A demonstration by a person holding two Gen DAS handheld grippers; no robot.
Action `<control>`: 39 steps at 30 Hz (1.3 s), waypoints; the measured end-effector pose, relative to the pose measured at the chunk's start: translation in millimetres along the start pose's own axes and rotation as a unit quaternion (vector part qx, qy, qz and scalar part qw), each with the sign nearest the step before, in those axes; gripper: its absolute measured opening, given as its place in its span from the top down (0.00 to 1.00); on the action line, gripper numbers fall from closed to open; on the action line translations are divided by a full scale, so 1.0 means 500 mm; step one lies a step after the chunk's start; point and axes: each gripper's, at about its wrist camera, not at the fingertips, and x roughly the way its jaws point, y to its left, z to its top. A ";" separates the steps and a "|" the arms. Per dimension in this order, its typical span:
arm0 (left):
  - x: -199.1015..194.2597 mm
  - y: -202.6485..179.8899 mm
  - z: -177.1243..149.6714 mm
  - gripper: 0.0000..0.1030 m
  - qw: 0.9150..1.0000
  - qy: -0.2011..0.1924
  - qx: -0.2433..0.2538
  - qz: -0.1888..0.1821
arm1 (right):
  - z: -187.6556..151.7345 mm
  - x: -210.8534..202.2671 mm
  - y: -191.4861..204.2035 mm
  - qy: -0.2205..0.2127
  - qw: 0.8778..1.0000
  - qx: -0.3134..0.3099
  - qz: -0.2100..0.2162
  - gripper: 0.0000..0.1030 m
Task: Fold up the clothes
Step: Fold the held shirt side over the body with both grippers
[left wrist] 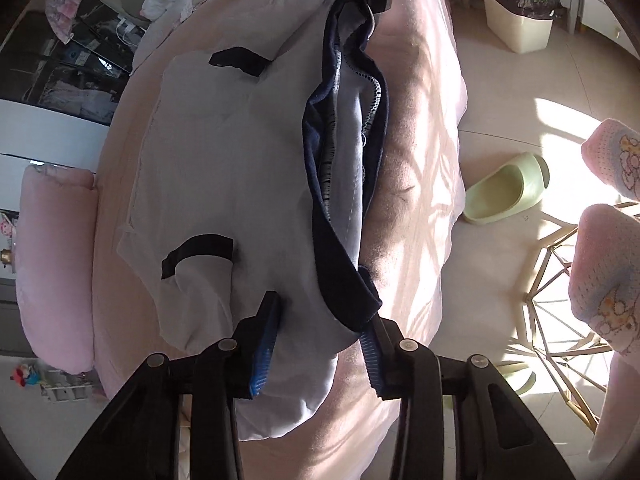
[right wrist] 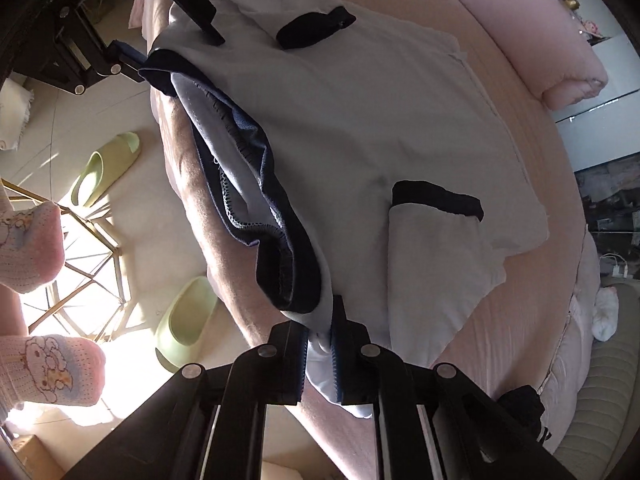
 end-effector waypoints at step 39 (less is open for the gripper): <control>0.107 0.395 -0.018 0.71 0.887 0.021 -0.420 -0.191 | -0.002 0.017 -0.305 -0.033 0.957 0.275 0.091 0.92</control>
